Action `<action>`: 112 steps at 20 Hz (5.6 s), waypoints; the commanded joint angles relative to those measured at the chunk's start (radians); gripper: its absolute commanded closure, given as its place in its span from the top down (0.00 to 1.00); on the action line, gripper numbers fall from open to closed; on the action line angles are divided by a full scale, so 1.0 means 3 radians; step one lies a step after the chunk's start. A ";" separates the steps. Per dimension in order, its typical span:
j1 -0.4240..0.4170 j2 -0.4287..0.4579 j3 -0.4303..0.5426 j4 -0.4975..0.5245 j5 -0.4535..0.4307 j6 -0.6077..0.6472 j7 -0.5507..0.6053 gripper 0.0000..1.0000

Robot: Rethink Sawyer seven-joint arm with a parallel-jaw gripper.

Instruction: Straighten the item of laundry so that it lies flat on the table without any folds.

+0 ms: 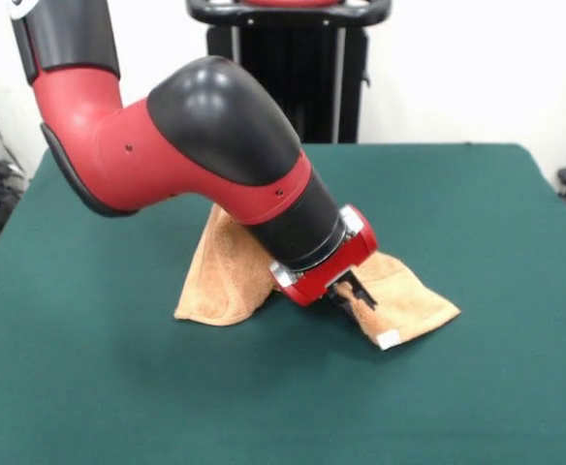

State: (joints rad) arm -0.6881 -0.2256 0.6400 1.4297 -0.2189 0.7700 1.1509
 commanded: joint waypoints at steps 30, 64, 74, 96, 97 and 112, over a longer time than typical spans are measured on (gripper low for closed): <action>0.0317 -0.0750 -0.0350 0.0662 -0.0118 -0.0353 0.0642 0.00; 0.1106 -0.1639 -0.1351 0.1366 0.0628 -0.0645 0.1297 0.00; 0.1363 -0.1782 -0.1597 0.1390 0.0824 -0.0526 0.1409 0.00; 0.1634 -0.1846 -0.1905 0.1206 0.1042 -0.0155 0.1342 0.00; 0.1645 -0.1854 -0.1920 0.1193 0.1043 -0.0125 0.1349 0.00; 0.1743 -0.1867 -0.2070 0.1025 0.1096 0.0167 0.1320 0.00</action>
State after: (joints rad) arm -0.2040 -0.7875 0.0104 1.7731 0.0640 0.6924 1.2714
